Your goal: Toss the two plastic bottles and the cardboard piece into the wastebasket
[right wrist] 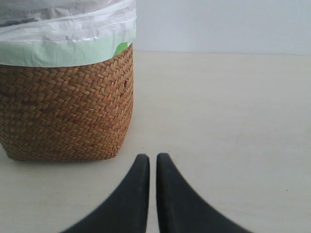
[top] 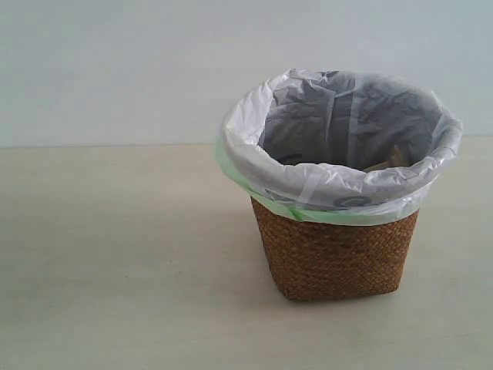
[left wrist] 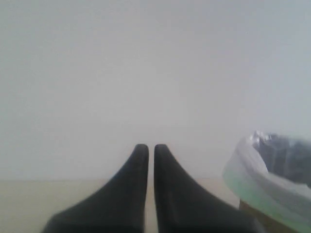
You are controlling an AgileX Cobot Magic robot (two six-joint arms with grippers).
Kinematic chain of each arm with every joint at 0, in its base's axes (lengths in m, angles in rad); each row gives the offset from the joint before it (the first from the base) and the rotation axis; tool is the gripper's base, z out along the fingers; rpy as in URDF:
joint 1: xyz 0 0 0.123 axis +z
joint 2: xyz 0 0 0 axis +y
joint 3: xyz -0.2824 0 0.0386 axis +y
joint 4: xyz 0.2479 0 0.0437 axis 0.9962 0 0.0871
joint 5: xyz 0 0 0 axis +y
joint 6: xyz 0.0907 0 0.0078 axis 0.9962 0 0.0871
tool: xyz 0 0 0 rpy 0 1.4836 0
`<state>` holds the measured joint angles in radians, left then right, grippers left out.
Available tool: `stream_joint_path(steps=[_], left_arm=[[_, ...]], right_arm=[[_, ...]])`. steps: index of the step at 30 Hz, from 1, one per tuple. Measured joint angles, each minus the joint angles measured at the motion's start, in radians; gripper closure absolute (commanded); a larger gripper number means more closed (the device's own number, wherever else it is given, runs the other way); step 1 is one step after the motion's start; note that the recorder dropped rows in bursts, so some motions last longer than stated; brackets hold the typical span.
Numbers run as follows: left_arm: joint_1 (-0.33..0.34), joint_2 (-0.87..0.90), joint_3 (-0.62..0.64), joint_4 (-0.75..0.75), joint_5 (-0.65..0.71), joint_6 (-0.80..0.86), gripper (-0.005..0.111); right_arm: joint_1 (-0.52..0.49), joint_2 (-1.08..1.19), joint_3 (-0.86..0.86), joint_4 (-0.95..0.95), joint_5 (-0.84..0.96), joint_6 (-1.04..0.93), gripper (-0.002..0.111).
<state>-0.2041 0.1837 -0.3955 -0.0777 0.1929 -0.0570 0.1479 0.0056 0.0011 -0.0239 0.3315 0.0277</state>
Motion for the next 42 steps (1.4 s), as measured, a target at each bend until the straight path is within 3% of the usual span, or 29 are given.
stream_joint_path(steps=[6, 17, 24, 38, 42], left_arm=[[0.061, -0.083, 0.116, 0.033, -0.166, -0.069, 0.103], [0.243, -0.177, 0.286, 0.041, -0.193, -0.074, 0.103], [0.250, -0.180, 0.383, 0.091, -0.193, -0.074, 0.103], [0.250, -0.180, 0.392, 0.169, 0.090, -0.028, 0.103], [0.250, -0.180, 0.393, 0.171, 0.104, -0.028, 0.103]], right_arm=[[0.000, 0.000, 0.000, 0.000, 0.000, 0.000, 0.106], [0.000, 0.000, 0.000, 0.000, 0.000, 0.000, 0.106], [0.000, 0.000, 0.000, 0.000, 0.000, 0.000, 0.106], [0.000, 0.000, 0.000, 0.000, 0.000, 0.000, 0.106], [0.000, 0.000, 0.000, 0.000, 0.000, 0.000, 0.106]])
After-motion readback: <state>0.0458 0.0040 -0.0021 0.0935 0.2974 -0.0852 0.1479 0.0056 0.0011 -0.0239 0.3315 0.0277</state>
